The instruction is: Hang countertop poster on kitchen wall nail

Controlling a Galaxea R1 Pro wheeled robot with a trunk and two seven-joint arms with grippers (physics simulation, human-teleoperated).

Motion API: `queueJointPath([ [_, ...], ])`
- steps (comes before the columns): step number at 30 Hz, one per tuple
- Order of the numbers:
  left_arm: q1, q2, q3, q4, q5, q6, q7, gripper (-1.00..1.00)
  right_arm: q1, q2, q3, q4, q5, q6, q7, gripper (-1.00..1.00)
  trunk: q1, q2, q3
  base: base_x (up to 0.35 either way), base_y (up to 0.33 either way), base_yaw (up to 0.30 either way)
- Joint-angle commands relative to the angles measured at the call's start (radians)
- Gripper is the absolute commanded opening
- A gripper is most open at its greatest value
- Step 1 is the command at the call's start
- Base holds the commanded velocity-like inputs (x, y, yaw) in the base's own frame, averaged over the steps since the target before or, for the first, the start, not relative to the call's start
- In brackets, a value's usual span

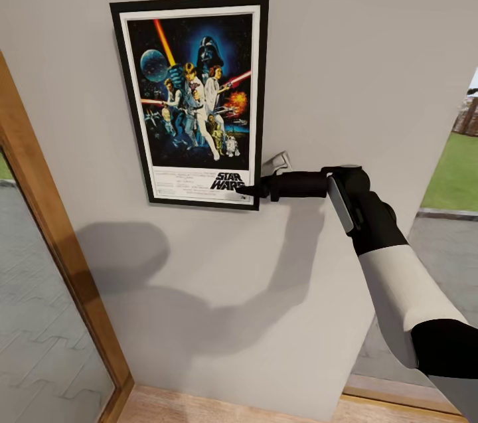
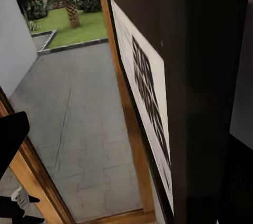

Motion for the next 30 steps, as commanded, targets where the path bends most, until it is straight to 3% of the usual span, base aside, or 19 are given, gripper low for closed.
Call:
queueJointPath([
  [1, 0.000, 0.000, 0.001, 0.000, 0.004, 0.000, -0.005, 1.00, -0.001, -0.001, 0.001, 0.001, 0.009, -0.006, -0.049, 1.00, 0.001, -0.001, -0.002, 0.000, 0.000, 0.000],
  [11, 0.000, 0.000, 0.001, 0.000, 0.004, -0.001, -0.005, 1.00, -0.001, -0.001, 0.001, 0.001, 0.009, -0.006, -0.049, 1.00, 0.001, -0.001, -0.002, -0.087, -0.092, 0.000],
  [25, 0.000, 0.000, 0.001, 0.001, 0.004, 0.000, -0.005, 1.00, 0.000, -0.001, 0.002, 0.001, 0.007, -0.008, -0.048, 1.00, 0.001, -0.001, -0.002, -0.230, -0.204, 0.000],
  [30, 0.000, 0.000, 0.001, 0.003, 0.004, 0.000, -0.005, 1.00, 0.015, -0.001, 0.003, -0.004, -0.012, -0.011, -0.044, 1.00, 0.001, -0.001, -0.002, -0.306, -0.061, 0.000],
])
